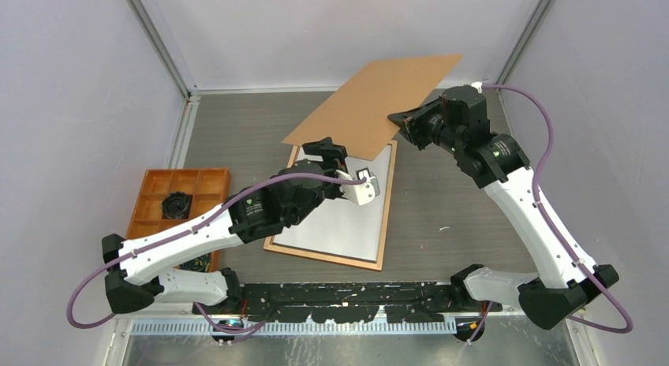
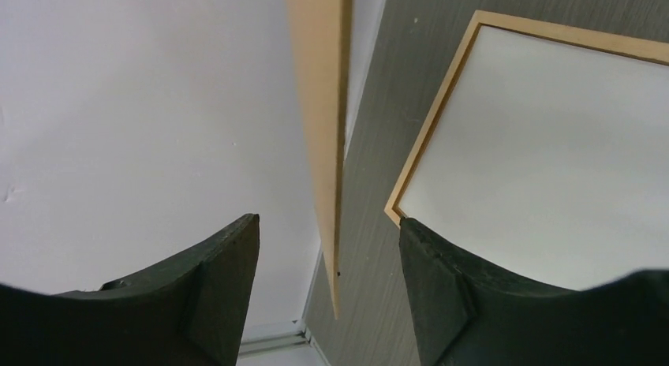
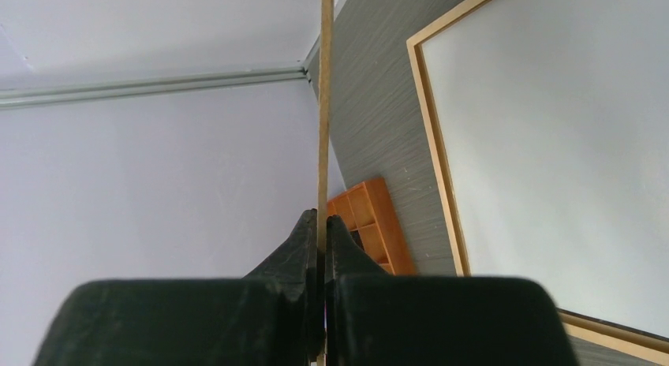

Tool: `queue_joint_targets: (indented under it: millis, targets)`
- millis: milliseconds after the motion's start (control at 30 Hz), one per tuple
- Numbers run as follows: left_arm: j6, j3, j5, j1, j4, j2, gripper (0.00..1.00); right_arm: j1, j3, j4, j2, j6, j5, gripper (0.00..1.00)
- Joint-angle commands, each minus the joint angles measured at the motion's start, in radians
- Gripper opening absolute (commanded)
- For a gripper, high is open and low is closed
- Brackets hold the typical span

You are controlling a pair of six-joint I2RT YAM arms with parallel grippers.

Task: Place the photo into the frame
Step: Turn over the photo frame item on the photo frame.

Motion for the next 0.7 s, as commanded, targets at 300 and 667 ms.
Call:
queue_joint_targets:
  millis: [300, 667]
  targets:
    - [-0.006, 0.07, 0.081, 0.022, -0.011, -0.011, 0.52, 0.01, -0.067, 0.149, -0.119, 0.089, -0.149, 0.01]
    - [-0.078, 0.226, 0.283, 0.044, -0.293, -0.038, 0.45, 0.009, -0.121, 0.223, -0.16, 0.137, -0.255, 0.01]
